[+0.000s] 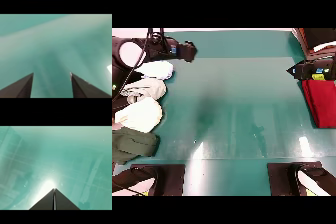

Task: Fold the shirts.

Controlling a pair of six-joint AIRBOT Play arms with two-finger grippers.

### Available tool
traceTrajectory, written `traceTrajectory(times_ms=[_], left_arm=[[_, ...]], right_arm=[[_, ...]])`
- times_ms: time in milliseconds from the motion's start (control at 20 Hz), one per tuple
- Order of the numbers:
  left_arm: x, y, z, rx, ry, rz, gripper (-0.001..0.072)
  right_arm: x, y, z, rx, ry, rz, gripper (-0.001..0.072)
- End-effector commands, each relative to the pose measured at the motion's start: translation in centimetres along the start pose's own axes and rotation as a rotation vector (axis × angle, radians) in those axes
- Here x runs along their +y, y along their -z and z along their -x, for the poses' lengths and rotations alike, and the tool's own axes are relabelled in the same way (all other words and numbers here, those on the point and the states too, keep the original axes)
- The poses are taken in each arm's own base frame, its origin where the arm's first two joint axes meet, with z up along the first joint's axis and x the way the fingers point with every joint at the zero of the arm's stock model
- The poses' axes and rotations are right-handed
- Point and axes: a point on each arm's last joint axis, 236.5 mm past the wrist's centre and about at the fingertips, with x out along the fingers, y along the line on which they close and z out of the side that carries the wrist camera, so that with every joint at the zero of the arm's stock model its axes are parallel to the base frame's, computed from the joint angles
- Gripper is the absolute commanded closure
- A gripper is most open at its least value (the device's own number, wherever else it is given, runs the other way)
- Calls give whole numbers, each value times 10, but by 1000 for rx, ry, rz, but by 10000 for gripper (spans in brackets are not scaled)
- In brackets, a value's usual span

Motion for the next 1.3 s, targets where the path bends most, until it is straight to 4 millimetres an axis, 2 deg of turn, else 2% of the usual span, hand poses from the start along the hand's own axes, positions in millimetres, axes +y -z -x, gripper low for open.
traceTrajectory(times_ms=[0, 150, 250, 400, 500, 650, 800, 900, 950, 1000, 1100, 1150, 1200, 1250], left_arm=[[102, 13, -20, 23, -266, 32, 159], [187, 57, -52, 108, -391, 121, 158], [232, 96, -75, 174, -446, 166, 158], [278, 152, -103, 255, -493, 214, 158], [299, 173, -117, 258, -507, 227, 159], [316, 182, -132, 220, -514, 229, 159], [318, 197, -141, 242, -511, 223, 160], [319, 194, -142, 232, -510, 220, 163], [319, 193, -142, 228, -510, 220, 276], [318, 195, -141, 237, -511, 221, 469], [317, 201, -138, 271, -514, 233, 683], [315, 202, -134, 302, -517, 247, 687], [313, 192, -127, 316, -523, 253, 687], [309, 168, -117, 298, -527, 245, 688]], right_arm=[[0, 0, 1, -1, 0, 1, 697], [0, 0, 0, -1, -1, 1, 696], [0, 0, 0, 0, -1, 0, 696], [0, 0, 0, 0, -1, 0, 697], [0, 0, 0, 0, -1, 0, 697], [0, 0, 0, 0, 0, 1, 696], [0, 0, 0, -1, -1, 0, 696], [0, 0, 0, -1, -1, 0, 696], [0, 0, 0, -1, -1, 0, 697], [0, 0, 0, -1, 0, 1, 696], [0, -1, 1, -2, -1, 1, 696], [0, -2, 1, -7, 0, 1, 697], [1, -6, 3, -21, 1, 4, 697], [3, -14, 7, -44, 2, 12, 697]])
